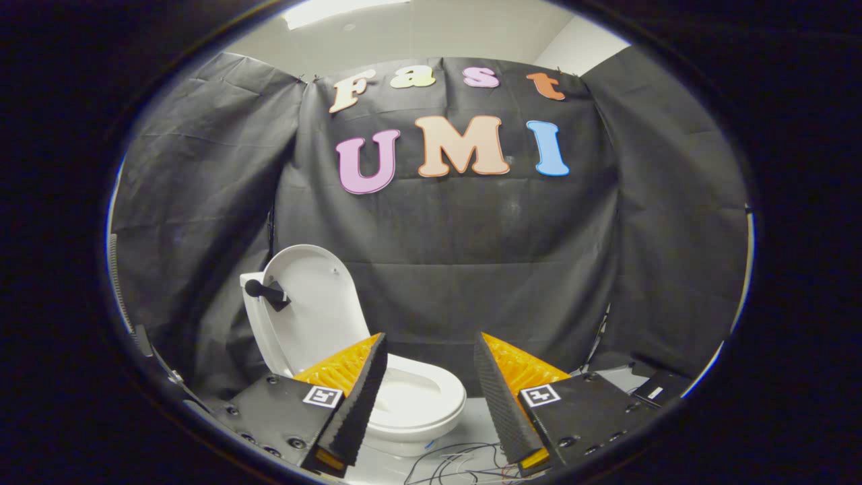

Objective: Open the toilet lid.

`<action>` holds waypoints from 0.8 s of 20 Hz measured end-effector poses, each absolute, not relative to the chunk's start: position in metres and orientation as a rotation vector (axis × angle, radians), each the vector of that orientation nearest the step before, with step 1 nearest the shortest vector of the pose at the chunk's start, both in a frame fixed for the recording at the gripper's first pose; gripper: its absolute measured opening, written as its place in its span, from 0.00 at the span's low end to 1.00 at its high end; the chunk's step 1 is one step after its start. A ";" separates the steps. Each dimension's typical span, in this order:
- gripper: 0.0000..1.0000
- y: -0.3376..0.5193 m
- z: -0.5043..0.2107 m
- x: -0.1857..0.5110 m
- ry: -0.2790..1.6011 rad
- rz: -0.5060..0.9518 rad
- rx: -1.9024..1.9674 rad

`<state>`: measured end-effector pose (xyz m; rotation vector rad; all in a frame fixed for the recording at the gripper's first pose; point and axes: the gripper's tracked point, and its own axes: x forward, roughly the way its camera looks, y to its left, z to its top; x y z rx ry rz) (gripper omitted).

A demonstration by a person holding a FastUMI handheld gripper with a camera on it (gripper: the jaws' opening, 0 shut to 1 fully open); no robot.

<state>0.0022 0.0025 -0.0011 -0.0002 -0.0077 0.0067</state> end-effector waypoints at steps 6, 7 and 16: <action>0.87 0.003 -0.001 0.001 -0.003 0.007 -0.001; 0.87 0.003 -0.001 -0.001 -0.002 0.005 -0.001; 0.97 0.003 -0.001 0.001 -0.002 0.005 -0.001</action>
